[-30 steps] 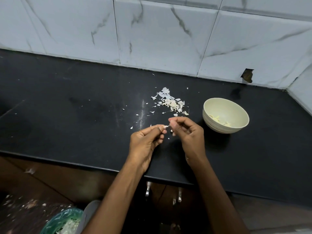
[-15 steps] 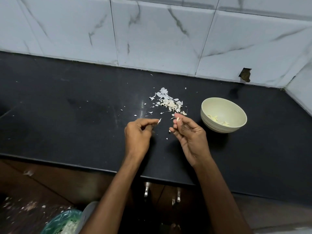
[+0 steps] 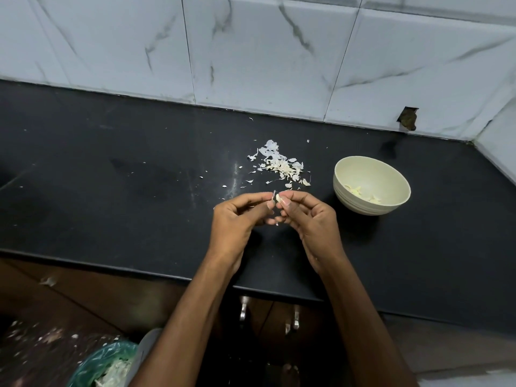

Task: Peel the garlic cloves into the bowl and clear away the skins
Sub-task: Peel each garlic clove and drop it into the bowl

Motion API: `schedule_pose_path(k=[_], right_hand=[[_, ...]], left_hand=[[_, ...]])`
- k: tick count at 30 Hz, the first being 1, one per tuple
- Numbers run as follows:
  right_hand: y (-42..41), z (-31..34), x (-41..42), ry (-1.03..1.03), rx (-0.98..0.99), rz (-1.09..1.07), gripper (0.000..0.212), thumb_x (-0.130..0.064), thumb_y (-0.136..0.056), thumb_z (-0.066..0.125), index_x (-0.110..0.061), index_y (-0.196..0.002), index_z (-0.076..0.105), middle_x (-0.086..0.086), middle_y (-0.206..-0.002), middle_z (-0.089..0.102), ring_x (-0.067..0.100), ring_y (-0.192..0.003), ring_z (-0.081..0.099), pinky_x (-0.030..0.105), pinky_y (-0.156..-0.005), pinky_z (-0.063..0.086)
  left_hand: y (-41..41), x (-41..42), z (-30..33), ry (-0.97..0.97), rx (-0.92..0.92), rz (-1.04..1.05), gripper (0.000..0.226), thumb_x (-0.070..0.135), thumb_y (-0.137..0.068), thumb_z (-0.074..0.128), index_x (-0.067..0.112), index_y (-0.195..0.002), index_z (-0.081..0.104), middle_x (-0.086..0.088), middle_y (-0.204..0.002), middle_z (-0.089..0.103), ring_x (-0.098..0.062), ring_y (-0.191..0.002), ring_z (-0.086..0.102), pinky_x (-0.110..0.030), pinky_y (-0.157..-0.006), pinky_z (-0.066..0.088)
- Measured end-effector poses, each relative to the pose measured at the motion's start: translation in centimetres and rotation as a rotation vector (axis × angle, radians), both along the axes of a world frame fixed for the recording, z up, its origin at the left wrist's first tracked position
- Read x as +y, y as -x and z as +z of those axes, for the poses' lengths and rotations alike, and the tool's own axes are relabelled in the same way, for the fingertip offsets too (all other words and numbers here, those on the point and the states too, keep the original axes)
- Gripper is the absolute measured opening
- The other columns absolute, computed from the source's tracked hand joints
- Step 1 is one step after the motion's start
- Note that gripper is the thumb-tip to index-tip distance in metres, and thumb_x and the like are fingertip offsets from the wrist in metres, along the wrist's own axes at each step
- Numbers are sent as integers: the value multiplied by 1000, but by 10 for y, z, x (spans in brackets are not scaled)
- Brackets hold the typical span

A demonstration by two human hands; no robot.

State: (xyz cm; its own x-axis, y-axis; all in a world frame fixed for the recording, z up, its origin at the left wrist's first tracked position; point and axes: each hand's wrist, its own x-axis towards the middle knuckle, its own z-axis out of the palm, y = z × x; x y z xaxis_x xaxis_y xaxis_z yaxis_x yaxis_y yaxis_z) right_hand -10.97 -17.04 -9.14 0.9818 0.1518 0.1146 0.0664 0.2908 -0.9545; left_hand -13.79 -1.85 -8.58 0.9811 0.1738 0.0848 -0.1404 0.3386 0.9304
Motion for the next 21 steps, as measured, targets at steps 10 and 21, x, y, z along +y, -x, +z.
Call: schedule_pose_path(k=[10,21], right_hand=[[-2,-4,1,47,1,7,11,-5,-94,71,-4,-104,76,16,-87,74,21,-81,69,34,-83,58],[0,-4,2,-2,2,26,20,-9,-89,75,2,-106,74,22,-90,75,27,-86,72,35,-82,58]], left_hand=[[-1,-1,-9,109,18,-36,11,-3,-90,71,-10,-97,76,-23,-79,73,-24,-71,68,-27,-69,56],[-7,1,-13,122,62,-35,15,-2,-91,71,-12,-101,76,-22,-83,73,-19,-71,65,-25,-61,50]])
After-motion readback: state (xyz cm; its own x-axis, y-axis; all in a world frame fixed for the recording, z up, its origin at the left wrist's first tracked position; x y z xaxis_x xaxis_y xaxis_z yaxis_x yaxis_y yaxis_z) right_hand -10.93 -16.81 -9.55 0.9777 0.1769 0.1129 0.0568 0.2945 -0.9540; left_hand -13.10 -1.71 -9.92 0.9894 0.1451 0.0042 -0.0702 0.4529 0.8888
